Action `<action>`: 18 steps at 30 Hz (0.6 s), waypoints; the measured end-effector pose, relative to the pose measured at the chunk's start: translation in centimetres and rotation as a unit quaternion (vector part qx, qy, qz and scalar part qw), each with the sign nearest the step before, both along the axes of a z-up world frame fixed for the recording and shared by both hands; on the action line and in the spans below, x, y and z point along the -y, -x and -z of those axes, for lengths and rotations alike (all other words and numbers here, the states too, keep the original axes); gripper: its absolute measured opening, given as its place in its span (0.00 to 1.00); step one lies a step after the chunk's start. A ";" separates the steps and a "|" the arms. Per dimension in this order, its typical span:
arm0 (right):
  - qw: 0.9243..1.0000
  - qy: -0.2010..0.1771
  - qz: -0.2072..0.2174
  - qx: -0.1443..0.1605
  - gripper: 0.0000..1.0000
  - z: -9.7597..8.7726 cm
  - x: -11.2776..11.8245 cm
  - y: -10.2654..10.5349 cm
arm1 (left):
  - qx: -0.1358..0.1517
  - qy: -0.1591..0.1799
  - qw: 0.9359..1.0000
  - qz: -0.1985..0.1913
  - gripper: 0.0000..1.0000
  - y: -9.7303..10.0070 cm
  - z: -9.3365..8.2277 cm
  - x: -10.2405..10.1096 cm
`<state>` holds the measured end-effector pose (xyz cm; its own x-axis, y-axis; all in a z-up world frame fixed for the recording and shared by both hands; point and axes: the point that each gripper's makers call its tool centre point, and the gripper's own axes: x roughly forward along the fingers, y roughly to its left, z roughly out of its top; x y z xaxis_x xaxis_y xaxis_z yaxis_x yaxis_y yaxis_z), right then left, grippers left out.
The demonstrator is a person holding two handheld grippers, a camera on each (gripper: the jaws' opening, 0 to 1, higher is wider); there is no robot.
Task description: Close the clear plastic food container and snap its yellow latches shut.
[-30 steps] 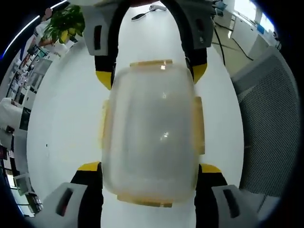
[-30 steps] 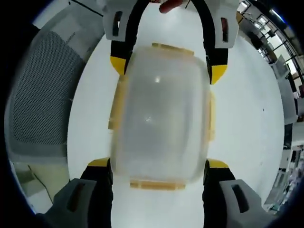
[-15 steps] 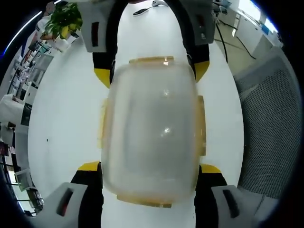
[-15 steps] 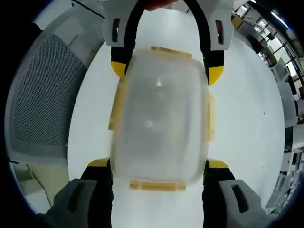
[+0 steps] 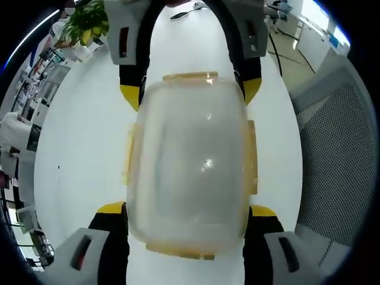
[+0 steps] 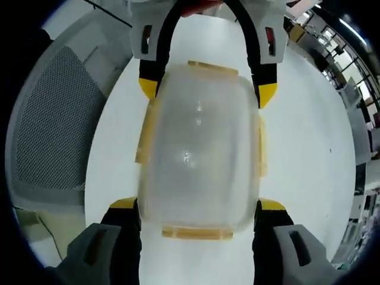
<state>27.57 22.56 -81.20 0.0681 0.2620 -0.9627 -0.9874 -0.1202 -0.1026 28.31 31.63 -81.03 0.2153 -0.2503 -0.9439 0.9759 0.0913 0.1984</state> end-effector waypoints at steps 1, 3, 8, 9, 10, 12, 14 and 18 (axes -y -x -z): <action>1.000 0.002 -0.001 0.000 0.75 0.0 -0.3 0.0 | -0.001 -0.003 1.000 -0.001 0.76 0.0 0.0 -0.3; 1.000 0.005 -0.001 0.001 0.75 0.1 -0.9 0.0 | -0.001 -0.009 1.000 -0.001 0.76 0.0 0.1 -0.8; 1.000 0.013 -0.005 0.004 0.75 0.0 -1.5 0.0 | -0.002 -0.003 1.000 -0.007 0.77 0.0 0.0 -1.7; 1.000 0.012 -0.005 0.005 0.75 0.0 -1.6 -0.1 | -0.002 0.002 1.000 -0.008 0.77 0.0 0.0 -1.8; 1.000 0.012 -0.004 0.005 0.75 0.1 -1.7 -0.1 | -0.003 0.007 1.000 -0.010 0.77 0.0 0.0 -1.8; 1.000 0.014 -0.004 0.006 0.75 0.1 -1.7 -0.1 | -0.004 0.014 1.000 -0.011 0.77 0.0 0.0 -1.9; 1.000 0.016 -0.003 0.008 0.75 0.2 -1.9 -0.1 | -0.008 0.016 1.000 -0.013 0.77 -0.1 0.1 -2.0; 1.000 0.024 -0.003 0.009 0.76 0.3 -2.2 -0.3 | -0.014 0.011 1.000 -0.014 0.78 -0.3 0.3 -2.2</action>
